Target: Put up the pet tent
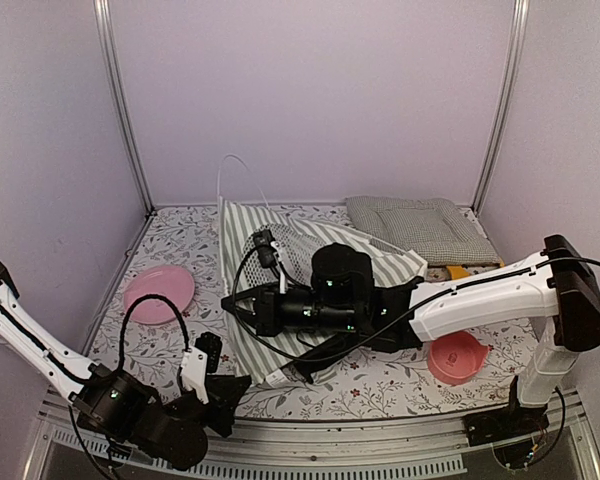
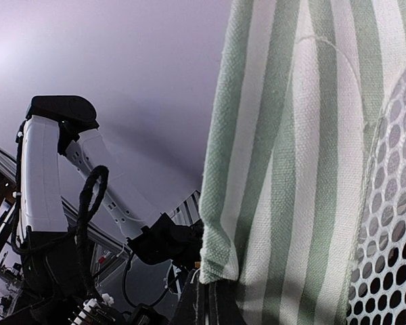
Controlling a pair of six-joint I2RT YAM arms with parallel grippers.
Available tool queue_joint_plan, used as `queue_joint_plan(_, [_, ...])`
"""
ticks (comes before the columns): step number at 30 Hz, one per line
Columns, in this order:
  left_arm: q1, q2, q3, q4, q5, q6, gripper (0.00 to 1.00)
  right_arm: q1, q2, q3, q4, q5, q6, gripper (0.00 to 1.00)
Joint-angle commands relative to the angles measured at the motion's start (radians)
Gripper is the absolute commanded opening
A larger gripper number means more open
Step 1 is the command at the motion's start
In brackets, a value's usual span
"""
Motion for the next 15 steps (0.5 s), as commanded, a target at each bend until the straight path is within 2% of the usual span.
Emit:
queue_joint_plan(1, [-0.03, -0.007, 0.012, -0.067, 0.049, -0.034, 0.0, -0.015, -0.027, -0.013, 0.058, 0.063, -0.011, 0.0])
queue_joint_plan(9, [-0.024, -0.023, 0.008, -0.067, 0.04, -0.034, 0.0, -0.002, -0.023, -0.029, 0.067, 0.054, 0.002, 0.0])
queue_joint_plan(15, [-0.015, -0.044, 0.01, -0.033, 0.04, 0.027, 0.0, 0.005, -0.008, -0.032, 0.074, 0.055, 0.008, 0.0])
